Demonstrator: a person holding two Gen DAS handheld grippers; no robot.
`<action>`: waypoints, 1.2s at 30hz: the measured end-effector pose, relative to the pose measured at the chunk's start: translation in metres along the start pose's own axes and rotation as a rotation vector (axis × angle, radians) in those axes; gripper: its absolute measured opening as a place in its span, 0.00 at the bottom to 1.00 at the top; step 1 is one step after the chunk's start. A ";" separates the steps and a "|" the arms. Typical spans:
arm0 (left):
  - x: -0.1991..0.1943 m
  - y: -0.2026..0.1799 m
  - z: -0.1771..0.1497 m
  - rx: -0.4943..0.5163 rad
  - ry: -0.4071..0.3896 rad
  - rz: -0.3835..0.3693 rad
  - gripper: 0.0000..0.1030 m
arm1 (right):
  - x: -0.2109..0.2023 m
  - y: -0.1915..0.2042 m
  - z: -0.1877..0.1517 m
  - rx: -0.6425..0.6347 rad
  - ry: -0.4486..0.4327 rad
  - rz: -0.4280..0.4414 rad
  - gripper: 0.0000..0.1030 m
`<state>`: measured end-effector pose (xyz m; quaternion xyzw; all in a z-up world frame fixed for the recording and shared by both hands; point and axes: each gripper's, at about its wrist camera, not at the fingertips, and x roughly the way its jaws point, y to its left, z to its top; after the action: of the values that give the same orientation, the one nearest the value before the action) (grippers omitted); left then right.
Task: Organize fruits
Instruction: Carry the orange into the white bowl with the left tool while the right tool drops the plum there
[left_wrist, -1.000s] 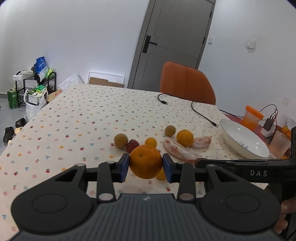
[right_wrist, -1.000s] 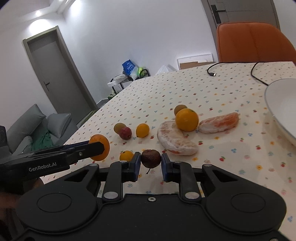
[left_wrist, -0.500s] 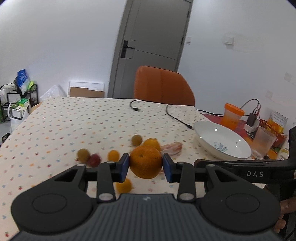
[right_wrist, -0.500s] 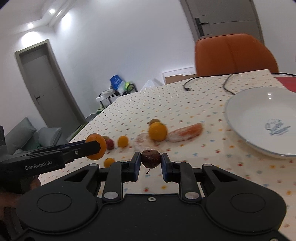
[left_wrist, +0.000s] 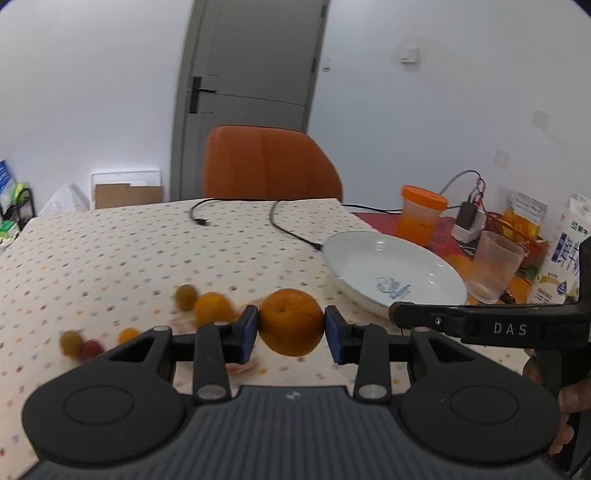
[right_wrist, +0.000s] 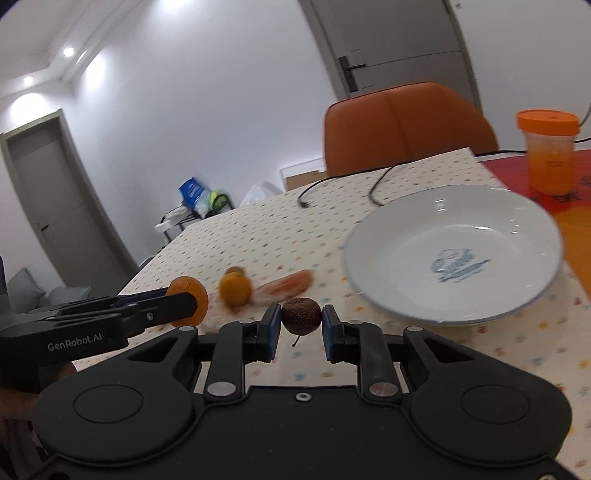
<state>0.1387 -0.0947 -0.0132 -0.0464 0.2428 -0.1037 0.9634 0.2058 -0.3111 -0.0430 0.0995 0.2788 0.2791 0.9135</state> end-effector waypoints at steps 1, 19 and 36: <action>0.003 -0.003 0.001 0.007 0.001 -0.006 0.37 | -0.002 -0.004 0.000 0.004 -0.006 -0.007 0.22; 0.057 -0.059 0.019 0.104 0.046 -0.098 0.37 | -0.028 -0.073 0.005 0.110 -0.078 -0.132 0.28; 0.081 -0.085 0.029 0.174 0.066 -0.108 0.43 | -0.045 -0.084 -0.003 0.153 -0.093 -0.155 0.32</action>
<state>0.2073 -0.1939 -0.0130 0.0280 0.2614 -0.1776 0.9483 0.2113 -0.4054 -0.0531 0.1596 0.2633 0.1804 0.9342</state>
